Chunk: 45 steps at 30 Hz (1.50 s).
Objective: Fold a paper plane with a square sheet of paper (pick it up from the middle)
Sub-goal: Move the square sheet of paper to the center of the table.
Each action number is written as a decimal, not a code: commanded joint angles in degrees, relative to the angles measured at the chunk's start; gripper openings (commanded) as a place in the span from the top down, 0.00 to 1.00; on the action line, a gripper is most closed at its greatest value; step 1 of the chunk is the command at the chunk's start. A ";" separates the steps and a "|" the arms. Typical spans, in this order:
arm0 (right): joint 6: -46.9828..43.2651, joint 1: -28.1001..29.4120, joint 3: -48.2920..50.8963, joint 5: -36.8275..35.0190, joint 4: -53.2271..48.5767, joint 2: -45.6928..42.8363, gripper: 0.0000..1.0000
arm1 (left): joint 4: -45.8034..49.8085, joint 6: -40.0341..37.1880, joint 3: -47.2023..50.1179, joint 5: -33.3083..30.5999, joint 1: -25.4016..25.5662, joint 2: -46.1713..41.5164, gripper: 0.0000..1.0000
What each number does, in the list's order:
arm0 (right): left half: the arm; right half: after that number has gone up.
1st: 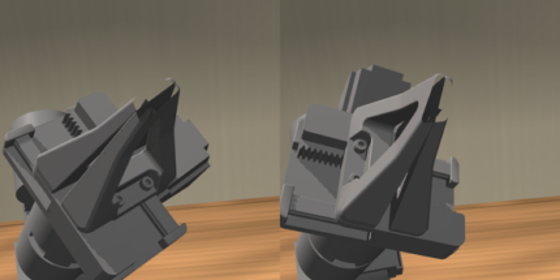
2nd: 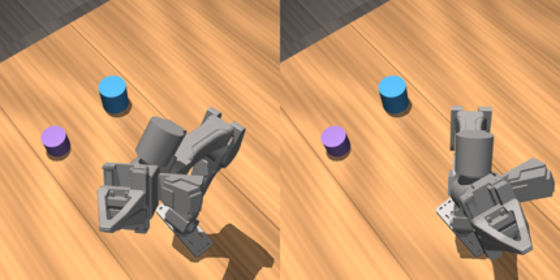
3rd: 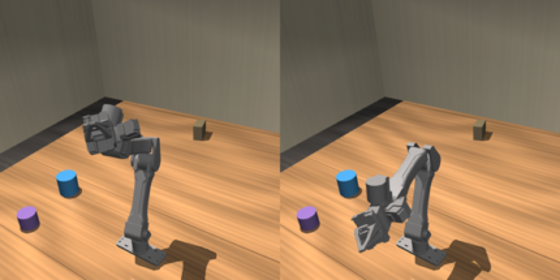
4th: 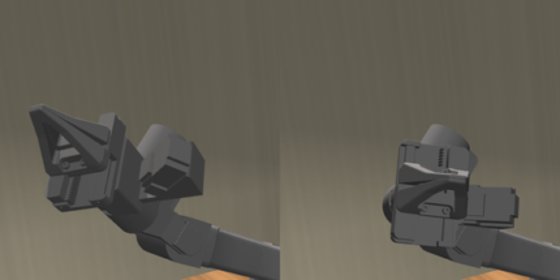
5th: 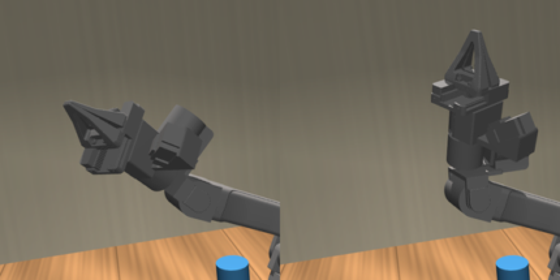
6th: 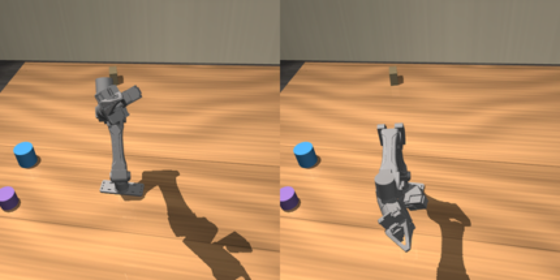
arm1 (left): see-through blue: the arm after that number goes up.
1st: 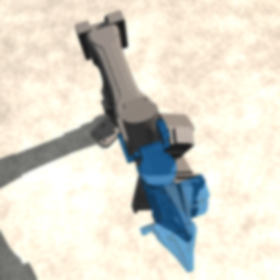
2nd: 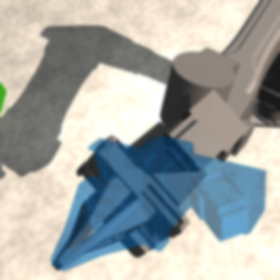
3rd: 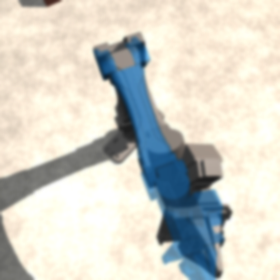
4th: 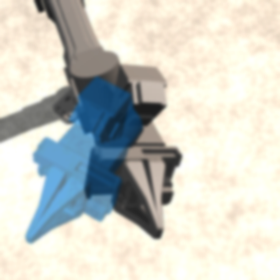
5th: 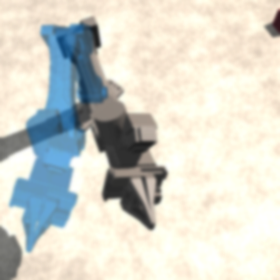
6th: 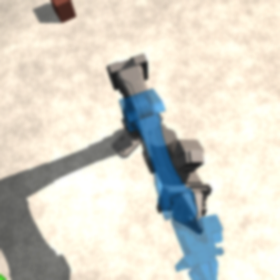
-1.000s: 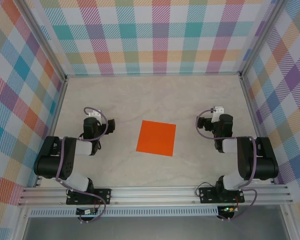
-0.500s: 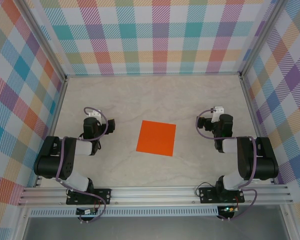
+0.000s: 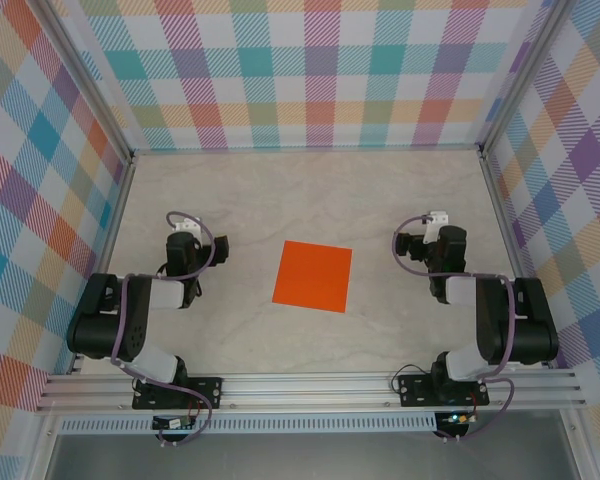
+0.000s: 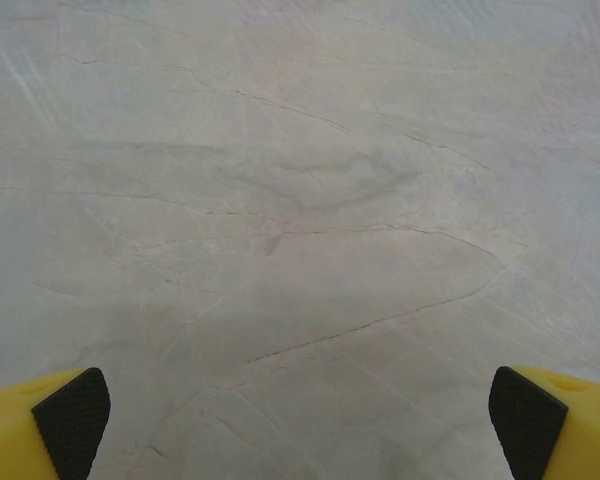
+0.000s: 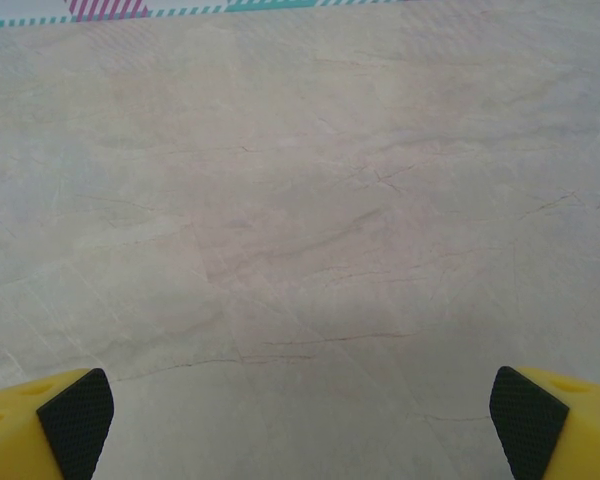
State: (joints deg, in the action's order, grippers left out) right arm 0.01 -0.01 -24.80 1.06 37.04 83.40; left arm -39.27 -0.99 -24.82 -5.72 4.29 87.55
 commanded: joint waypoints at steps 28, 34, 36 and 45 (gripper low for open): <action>42.43 44.58 -52.27 2.42 -59.64 21.50 0.00 | 63.96 25.57 -23.10 -3.36 -0.59 -28.22 0.00; 42.35 45.49 -59.02 4.42 -62.01 29.14 0.00 | 64.45 27.70 -22.51 -6.41 -0.54 -29.42 0.00; 41.60 45.71 -62.04 5.56 -64.89 32.48 0.01 | 64.14 27.72 -22.02 -6.69 -0.54 -29.96 0.00; 40.09 45.88 -67.76 7.70 -67.86 39.80 0.03 | 64.80 26.30 -22.55 -5.18 -0.58 -28.23 0.00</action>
State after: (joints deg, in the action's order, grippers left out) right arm 41.12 45.50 -90.61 6.79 -28.08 122.48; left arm 24.10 25.91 -47.31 -11.60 4.29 58.54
